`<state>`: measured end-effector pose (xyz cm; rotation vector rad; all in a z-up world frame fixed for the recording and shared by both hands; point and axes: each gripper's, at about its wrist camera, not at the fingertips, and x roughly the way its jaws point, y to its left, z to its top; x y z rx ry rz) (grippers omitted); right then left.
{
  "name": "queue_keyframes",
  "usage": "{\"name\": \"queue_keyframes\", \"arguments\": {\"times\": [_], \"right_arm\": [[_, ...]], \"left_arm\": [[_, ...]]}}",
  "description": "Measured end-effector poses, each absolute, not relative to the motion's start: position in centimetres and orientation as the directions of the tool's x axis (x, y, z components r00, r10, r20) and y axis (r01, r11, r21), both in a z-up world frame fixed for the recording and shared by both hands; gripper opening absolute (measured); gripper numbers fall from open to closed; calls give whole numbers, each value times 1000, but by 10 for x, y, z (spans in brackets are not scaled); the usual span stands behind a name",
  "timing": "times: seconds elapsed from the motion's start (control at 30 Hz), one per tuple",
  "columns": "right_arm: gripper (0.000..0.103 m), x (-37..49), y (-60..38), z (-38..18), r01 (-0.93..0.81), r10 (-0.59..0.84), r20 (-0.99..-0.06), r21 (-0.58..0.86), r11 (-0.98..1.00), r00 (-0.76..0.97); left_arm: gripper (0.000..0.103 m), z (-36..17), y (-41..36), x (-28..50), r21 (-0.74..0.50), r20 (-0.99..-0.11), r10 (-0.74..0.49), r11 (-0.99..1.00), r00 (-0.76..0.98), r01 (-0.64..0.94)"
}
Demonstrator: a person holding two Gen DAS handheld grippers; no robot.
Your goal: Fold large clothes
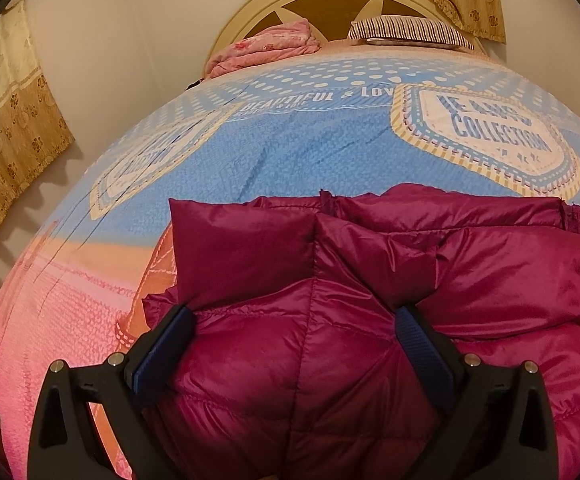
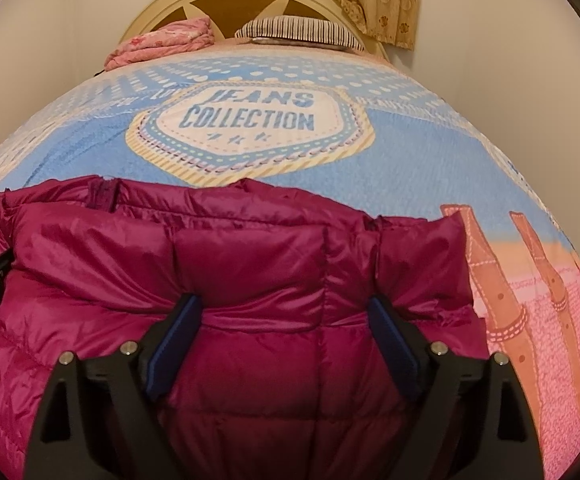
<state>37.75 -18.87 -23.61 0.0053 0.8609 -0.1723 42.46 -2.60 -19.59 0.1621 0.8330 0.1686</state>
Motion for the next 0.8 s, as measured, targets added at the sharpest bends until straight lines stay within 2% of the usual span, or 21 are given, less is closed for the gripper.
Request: {"name": "queue_keyframes", "arguments": {"times": [0.7,0.8], "right_arm": [[91,382,-185,-235,152,-169,-766,-94,984,621],[90,371,-179,-219,159,-196,-736,-121,980,648]], "left_arm": [[102,-195,-29,428,228,-728,226,970,647,-82],[102,-193,-28,430,229,-744,218,971,632,-66]]}}
